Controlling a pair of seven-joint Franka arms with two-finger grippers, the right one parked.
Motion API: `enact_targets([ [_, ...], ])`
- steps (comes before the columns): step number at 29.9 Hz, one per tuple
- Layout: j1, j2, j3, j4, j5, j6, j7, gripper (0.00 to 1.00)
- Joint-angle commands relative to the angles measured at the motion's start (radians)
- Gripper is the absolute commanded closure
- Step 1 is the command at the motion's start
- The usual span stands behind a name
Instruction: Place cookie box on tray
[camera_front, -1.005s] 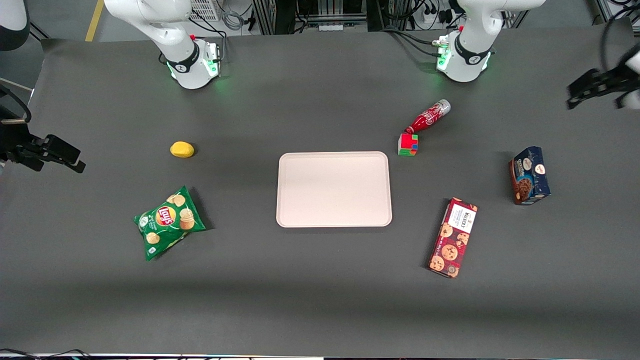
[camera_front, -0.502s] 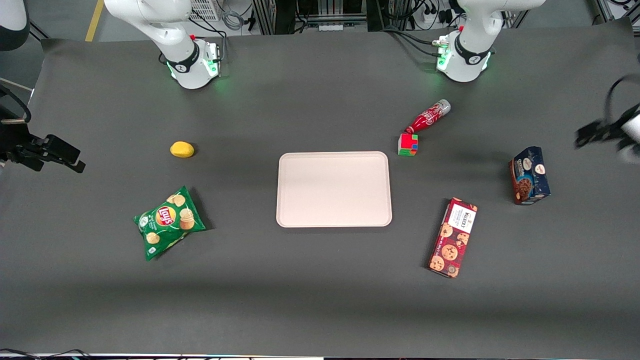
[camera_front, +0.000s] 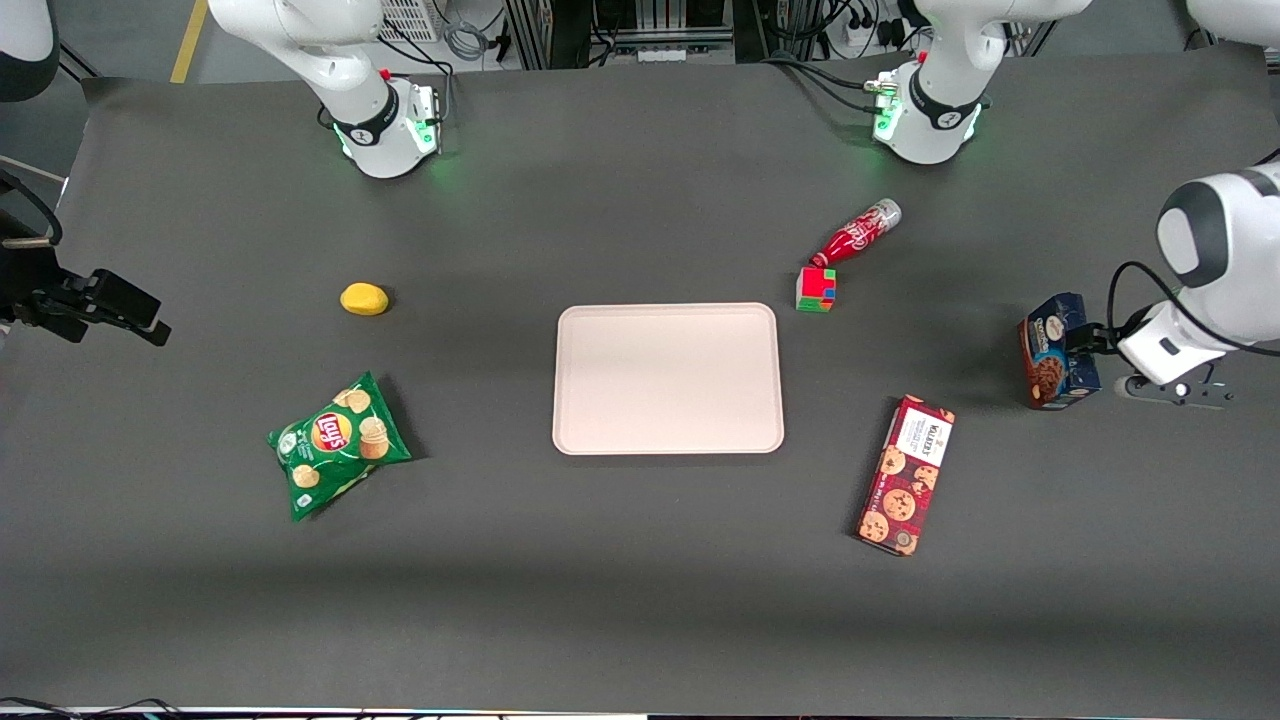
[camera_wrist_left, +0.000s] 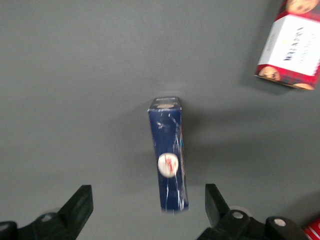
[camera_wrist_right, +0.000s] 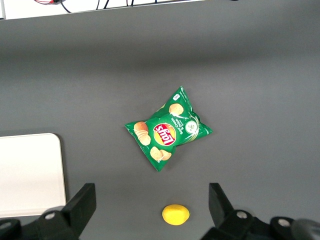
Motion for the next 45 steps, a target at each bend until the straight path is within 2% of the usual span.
enact_targets([
  [1,-0.003,-0.006,0.004,-0.066,-0.012,0.077,0.043,0.00],
  [9,-0.002,0.039,0.004,-0.134,-0.014,0.180,0.080,0.00],
  [12,0.003,0.045,0.004,-0.152,-0.015,0.211,0.109,0.08],
  [13,0.009,0.046,0.006,-0.157,-0.014,0.220,0.117,0.14],
  [14,0.014,0.049,0.006,-0.160,-0.015,0.224,0.120,0.25],
  [15,0.014,0.049,0.004,-0.160,-0.015,0.226,0.120,0.46],
  [16,0.014,0.049,0.006,-0.158,-0.015,0.224,0.123,0.59],
  [18,0.015,0.049,0.006,-0.158,-0.015,0.223,0.123,0.74],
  [19,0.014,0.049,0.006,-0.157,-0.015,0.221,0.123,0.77],
  [25,0.014,0.042,0.004,-0.147,-0.017,0.206,0.120,0.85],
  [30,0.012,0.032,0.003,-0.091,-0.032,0.128,0.118,0.87],
  [33,0.011,0.031,-0.003,0.015,-0.057,-0.007,0.118,0.87],
  [40,0.005,0.028,-0.006,0.306,-0.184,-0.367,0.100,0.87],
  [45,-0.002,0.028,-0.031,0.470,-0.195,-0.530,-0.004,0.86],
])
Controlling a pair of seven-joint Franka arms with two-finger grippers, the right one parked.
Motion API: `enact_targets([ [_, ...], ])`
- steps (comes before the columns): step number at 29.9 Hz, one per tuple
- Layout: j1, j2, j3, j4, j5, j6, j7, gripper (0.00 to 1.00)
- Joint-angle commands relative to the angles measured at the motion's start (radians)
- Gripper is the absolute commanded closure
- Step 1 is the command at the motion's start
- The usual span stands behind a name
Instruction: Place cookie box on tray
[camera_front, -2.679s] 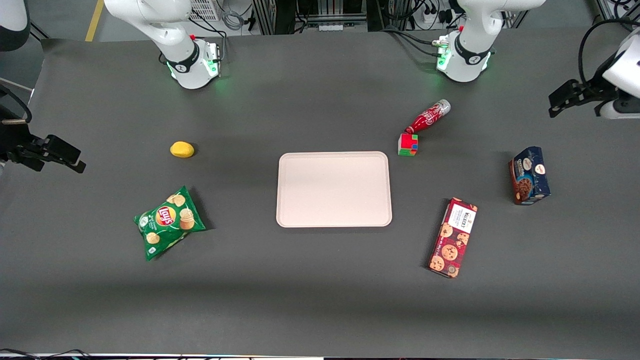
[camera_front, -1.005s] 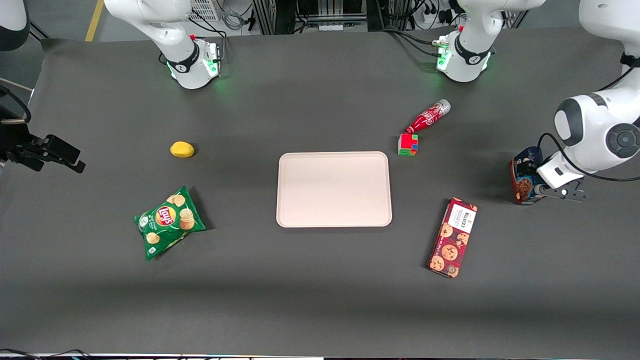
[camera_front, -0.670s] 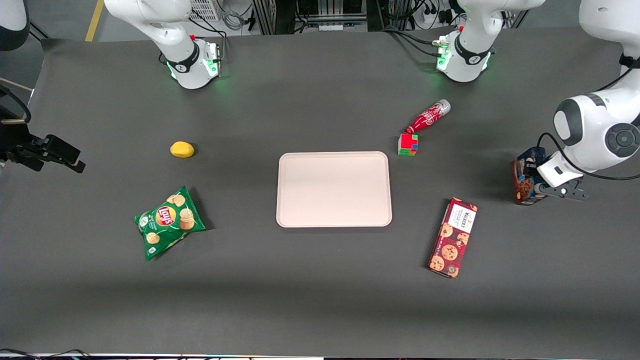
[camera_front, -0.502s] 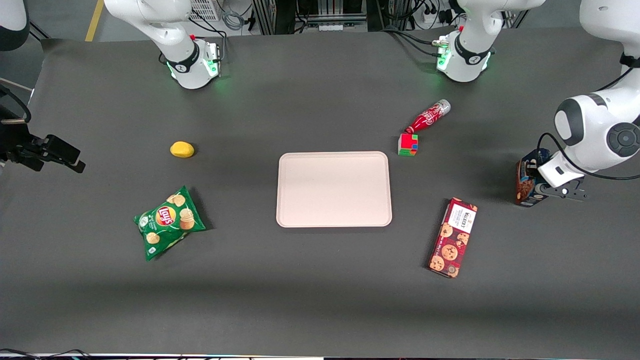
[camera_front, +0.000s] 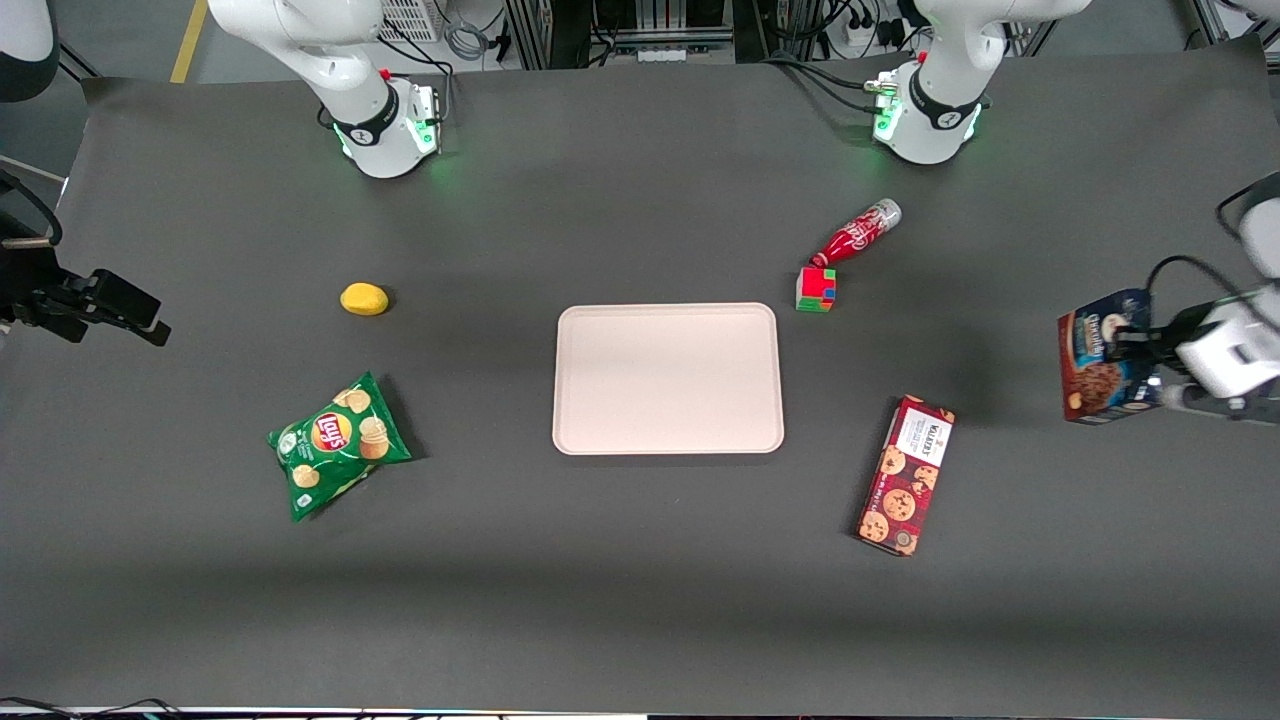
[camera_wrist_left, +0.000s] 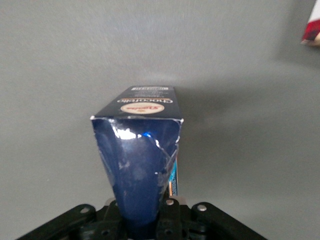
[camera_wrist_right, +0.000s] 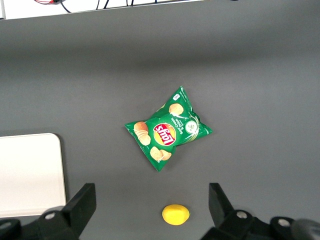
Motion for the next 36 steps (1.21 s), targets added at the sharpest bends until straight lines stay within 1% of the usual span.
enact_targets([
  [1,-0.010,0.007,-0.034,0.193,-0.021,-0.196,-0.107,0.86],
  [6,-0.010,-0.001,-0.112,0.341,-0.015,-0.360,-0.263,0.86],
  [9,-0.010,-0.013,-0.187,0.402,-0.010,-0.439,-0.370,0.86],
  [15,-0.010,-0.030,-0.362,0.422,-0.007,-0.477,-0.630,0.86],
  [18,-0.010,-0.024,-0.446,0.418,-0.004,-0.471,-0.722,0.86],
  [22,-0.012,-0.002,-0.540,0.390,-0.004,-0.419,-0.815,0.86],
  [27,-0.016,0.015,-0.637,0.284,-0.004,-0.257,-0.901,0.85],
  [33,-0.030,0.053,-0.686,0.128,-0.004,0.003,-0.943,0.85],
  [36,-0.036,0.081,-0.695,0.068,0.002,0.102,-0.941,0.85],
])
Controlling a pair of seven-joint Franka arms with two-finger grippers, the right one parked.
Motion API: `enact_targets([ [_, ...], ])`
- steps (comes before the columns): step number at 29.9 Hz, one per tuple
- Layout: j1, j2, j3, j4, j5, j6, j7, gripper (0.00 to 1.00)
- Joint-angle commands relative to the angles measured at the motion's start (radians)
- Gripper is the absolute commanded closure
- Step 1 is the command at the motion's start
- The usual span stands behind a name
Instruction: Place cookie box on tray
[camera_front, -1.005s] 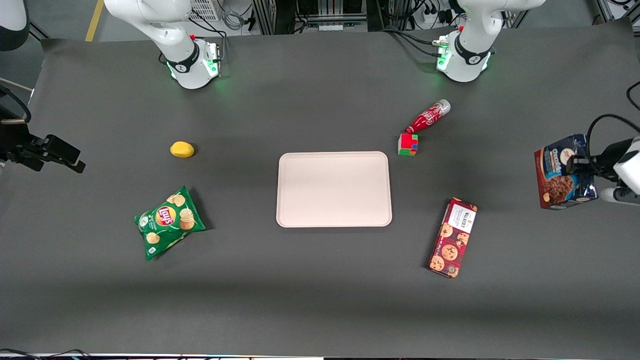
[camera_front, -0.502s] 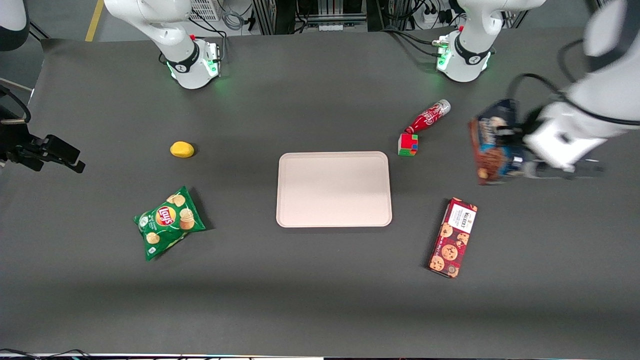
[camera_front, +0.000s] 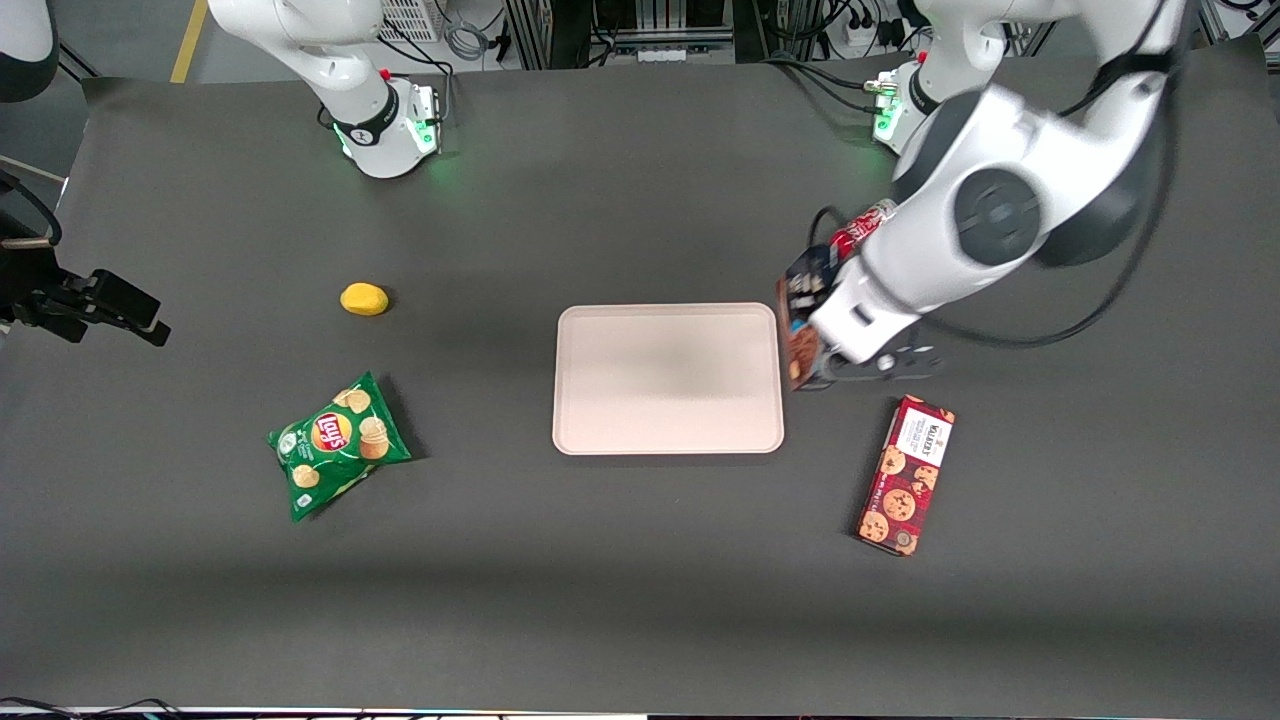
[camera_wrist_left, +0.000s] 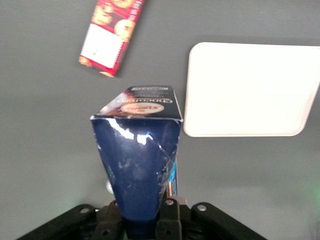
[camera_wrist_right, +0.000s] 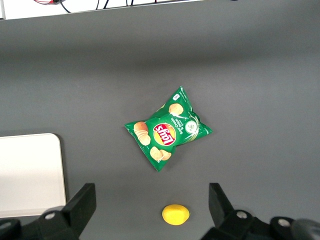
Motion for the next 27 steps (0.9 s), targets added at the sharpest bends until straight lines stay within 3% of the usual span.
enact_targets([
  [1,-0.006,0.030,-0.016,-0.123,0.023,0.177,-0.022,0.85],
  [6,-0.020,0.091,-0.040,-0.212,0.108,0.363,-0.028,0.85],
  [10,-0.021,0.105,-0.042,-0.295,0.119,0.487,-0.031,0.85],
  [19,-0.024,0.149,-0.053,-0.335,0.206,0.561,-0.051,0.80],
  [22,-0.030,0.174,-0.054,-0.339,0.247,0.593,-0.102,0.63],
  [23,-0.032,0.182,-0.056,-0.338,0.269,0.601,-0.118,0.52],
  [25,-0.032,0.195,-0.057,-0.333,0.290,0.603,-0.131,0.19],
  [27,-0.030,0.202,-0.057,-0.332,0.294,0.603,-0.129,0.00],
])
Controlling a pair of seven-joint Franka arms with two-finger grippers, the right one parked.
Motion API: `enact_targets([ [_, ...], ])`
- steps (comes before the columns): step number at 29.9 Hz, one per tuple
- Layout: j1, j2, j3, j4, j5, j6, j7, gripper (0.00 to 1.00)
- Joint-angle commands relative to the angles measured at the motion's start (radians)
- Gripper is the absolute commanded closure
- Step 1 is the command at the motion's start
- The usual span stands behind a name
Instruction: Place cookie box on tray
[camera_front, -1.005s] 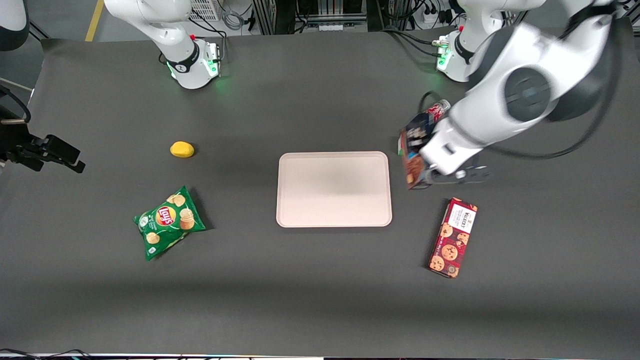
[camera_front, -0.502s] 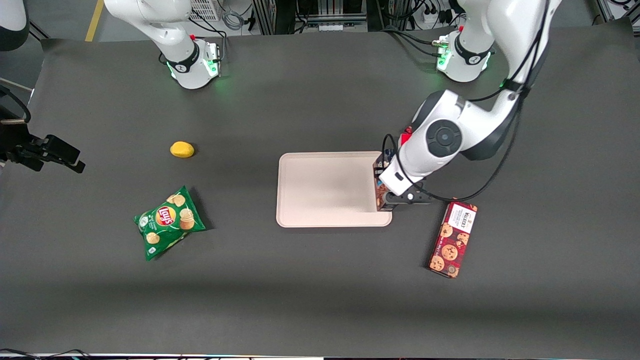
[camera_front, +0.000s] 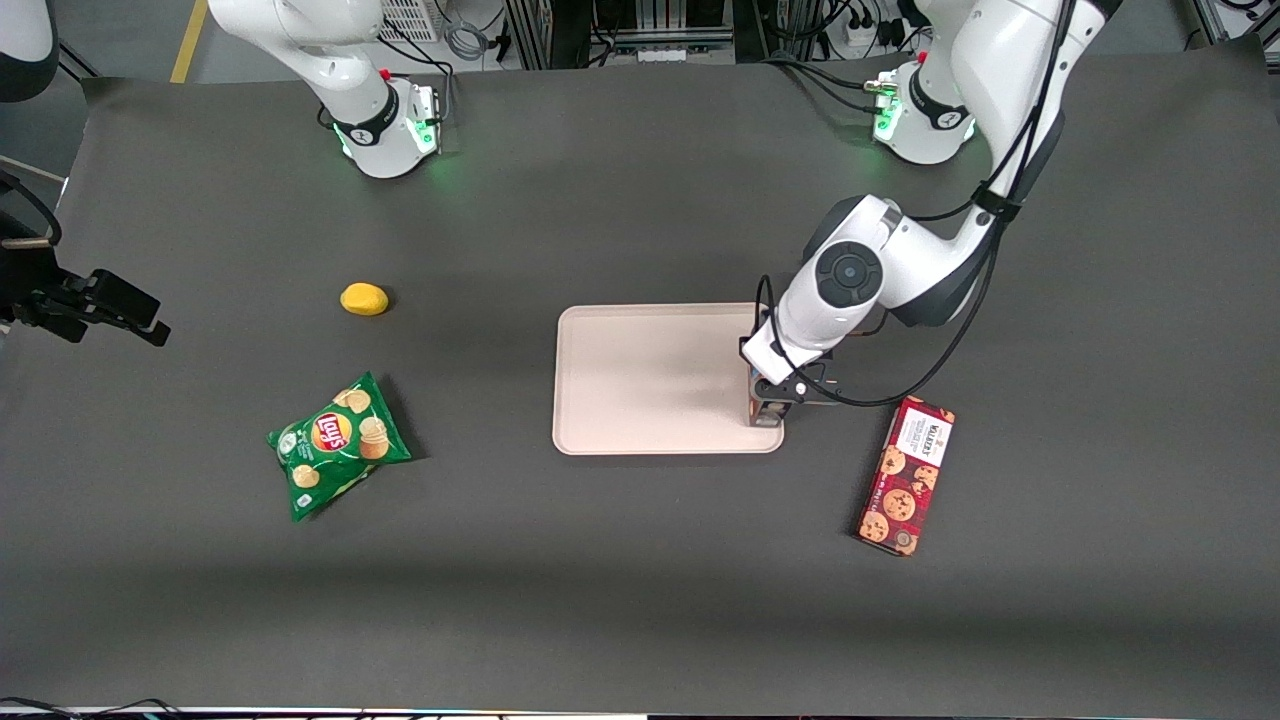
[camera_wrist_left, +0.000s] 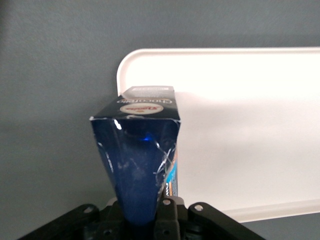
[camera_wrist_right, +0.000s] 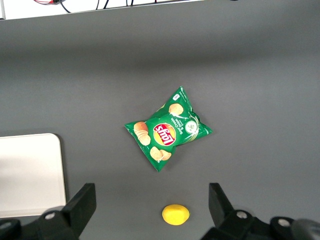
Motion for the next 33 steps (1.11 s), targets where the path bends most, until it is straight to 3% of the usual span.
enact_targets([
  [1,-0.009,0.023,-0.003,0.002,0.046,0.023,-0.051,0.00],
  [11,0.004,-0.036,0.010,0.030,0.043,-0.029,-0.047,0.00],
  [22,0.025,-0.221,0.057,0.186,-0.019,-0.406,-0.024,0.00],
  [28,0.027,-0.422,0.220,0.211,-0.140,-0.631,0.195,0.00],
  [33,0.027,-0.559,0.361,0.241,-0.148,-0.855,0.373,0.00],
])
